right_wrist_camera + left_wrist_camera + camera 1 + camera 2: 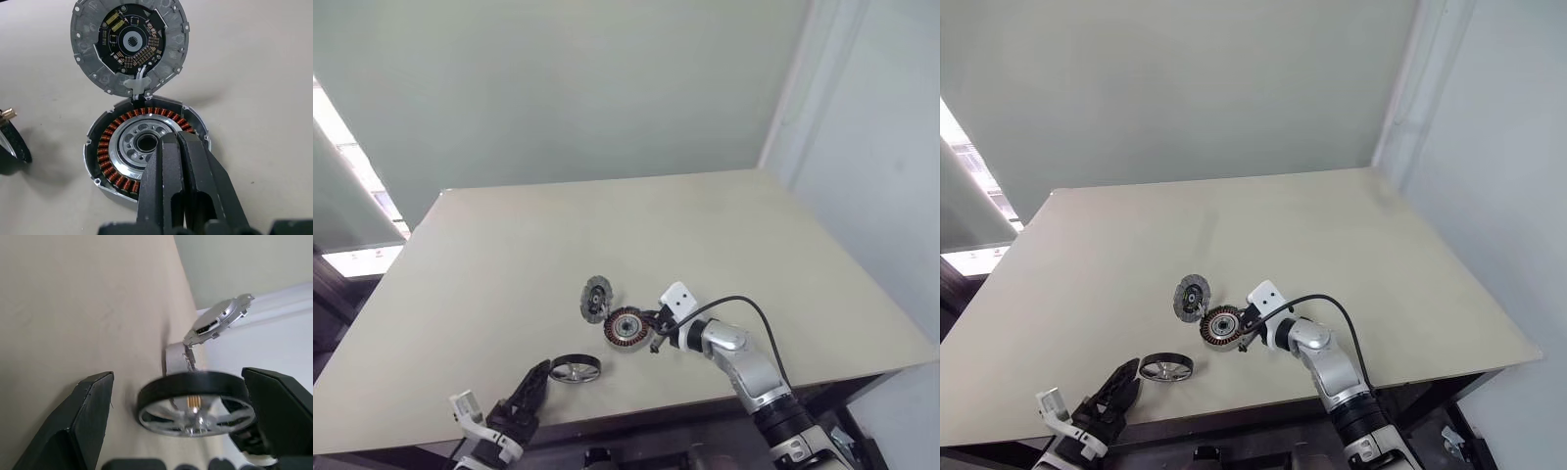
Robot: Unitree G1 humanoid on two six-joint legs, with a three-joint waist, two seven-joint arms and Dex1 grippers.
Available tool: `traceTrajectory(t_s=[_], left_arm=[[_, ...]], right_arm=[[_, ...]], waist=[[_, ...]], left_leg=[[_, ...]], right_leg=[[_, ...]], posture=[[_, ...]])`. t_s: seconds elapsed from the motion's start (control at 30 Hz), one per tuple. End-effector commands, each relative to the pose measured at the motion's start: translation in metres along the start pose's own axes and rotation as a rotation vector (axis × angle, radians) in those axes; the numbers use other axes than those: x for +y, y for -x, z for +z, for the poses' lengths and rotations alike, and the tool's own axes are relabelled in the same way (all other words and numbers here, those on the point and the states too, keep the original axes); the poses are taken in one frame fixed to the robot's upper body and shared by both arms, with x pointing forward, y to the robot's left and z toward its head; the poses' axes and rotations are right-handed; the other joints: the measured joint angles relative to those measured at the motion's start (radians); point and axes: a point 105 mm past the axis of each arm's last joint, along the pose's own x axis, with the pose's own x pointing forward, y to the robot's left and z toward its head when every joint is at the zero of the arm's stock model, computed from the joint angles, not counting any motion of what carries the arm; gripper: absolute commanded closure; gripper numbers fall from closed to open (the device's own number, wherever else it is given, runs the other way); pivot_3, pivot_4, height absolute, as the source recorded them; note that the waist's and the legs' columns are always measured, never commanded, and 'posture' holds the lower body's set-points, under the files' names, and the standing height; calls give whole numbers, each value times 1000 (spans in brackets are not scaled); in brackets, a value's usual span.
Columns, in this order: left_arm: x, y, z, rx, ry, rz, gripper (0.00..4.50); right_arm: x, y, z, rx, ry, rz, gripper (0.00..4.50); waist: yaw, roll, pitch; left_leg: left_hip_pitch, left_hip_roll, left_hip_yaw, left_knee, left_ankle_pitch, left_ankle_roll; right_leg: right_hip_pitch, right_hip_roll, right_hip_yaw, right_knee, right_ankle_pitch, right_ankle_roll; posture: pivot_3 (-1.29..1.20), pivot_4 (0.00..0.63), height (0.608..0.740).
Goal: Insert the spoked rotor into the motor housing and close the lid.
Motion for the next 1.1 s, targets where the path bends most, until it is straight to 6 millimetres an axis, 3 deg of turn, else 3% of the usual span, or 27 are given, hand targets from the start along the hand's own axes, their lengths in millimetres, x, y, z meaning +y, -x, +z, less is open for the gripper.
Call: traceTrajectory(t_s=[0.03,0.27,0.43,0.73,1.1], left_arm=[[-16,-13,4,30,-112,-47,0],[-33,-23,1,176,-357,-140,0],[-42,-25,4,200,-446,-187,0],[-75,-31,3,250,-516,-327,0],[-85,-47,-9,444,-714,-412,0]], right_arm=[[0,0,15,-55,12,1,4455],[-1,2,15,-55,12,-7,4455],[-1,3,14,-52,6,-12,4455],[-1,4,12,-44,0,-18,4455],[-3,6,13,-44,-2,-28,4455]], waist=[[0,0,0],[0,0,0],[0,0,0],[0,0,0],[0,0,0]], left_leg=[[0,0,0,0,0,0],[0,0,0,1,0,0],[0,0,1,1,0,0],[0,0,0,3,0,0],[0,0,0,6,0,0]], right_leg=[[0,0,0,0,0,0],[0,1,0,1,0,0],[0,0,1,1,0,0],[1,1,1,2,0,0],[2,1,0,3,0,0]], posture=[[0,0,740],[0,0,740],[0,0,740],[0,0,740],[0,0,740]])
